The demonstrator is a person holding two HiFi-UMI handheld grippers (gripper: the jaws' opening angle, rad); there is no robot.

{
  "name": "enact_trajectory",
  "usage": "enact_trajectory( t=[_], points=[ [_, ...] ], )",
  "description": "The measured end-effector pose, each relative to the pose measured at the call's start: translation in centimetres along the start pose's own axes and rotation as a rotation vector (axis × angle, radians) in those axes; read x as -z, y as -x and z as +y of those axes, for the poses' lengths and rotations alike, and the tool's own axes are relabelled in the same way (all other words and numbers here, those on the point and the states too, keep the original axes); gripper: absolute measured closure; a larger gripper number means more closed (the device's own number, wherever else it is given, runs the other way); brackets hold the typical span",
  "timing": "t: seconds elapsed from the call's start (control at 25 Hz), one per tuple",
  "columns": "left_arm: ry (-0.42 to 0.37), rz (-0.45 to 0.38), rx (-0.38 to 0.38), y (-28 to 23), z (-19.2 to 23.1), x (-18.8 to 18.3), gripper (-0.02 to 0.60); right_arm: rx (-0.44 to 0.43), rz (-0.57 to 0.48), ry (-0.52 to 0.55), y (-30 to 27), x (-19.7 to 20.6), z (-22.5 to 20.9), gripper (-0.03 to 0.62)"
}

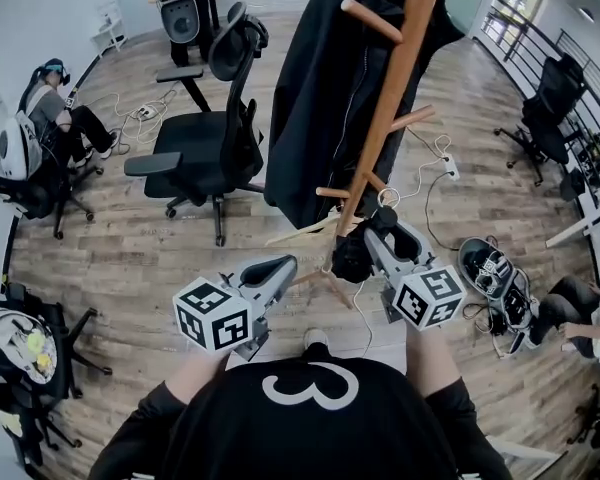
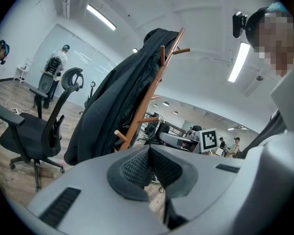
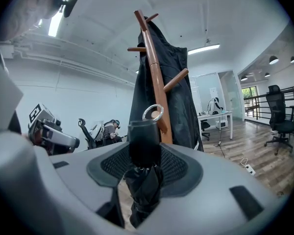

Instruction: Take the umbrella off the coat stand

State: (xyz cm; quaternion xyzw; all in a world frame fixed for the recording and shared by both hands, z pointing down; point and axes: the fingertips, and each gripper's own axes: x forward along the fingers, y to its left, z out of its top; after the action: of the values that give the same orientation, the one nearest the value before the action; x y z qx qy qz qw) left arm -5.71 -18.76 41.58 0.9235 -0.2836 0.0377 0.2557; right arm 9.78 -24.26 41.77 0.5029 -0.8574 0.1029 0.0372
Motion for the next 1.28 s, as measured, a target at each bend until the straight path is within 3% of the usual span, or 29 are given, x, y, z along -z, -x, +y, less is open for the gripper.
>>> enact_trajectory(
  t=[1.28],
  points=[
    [-0.118,-0.016,0.108,6.7,-8.8,2.9,0.565,-0.138,-0.045,-0.028,13.0,0.3,14.5,0.398]
  ],
)
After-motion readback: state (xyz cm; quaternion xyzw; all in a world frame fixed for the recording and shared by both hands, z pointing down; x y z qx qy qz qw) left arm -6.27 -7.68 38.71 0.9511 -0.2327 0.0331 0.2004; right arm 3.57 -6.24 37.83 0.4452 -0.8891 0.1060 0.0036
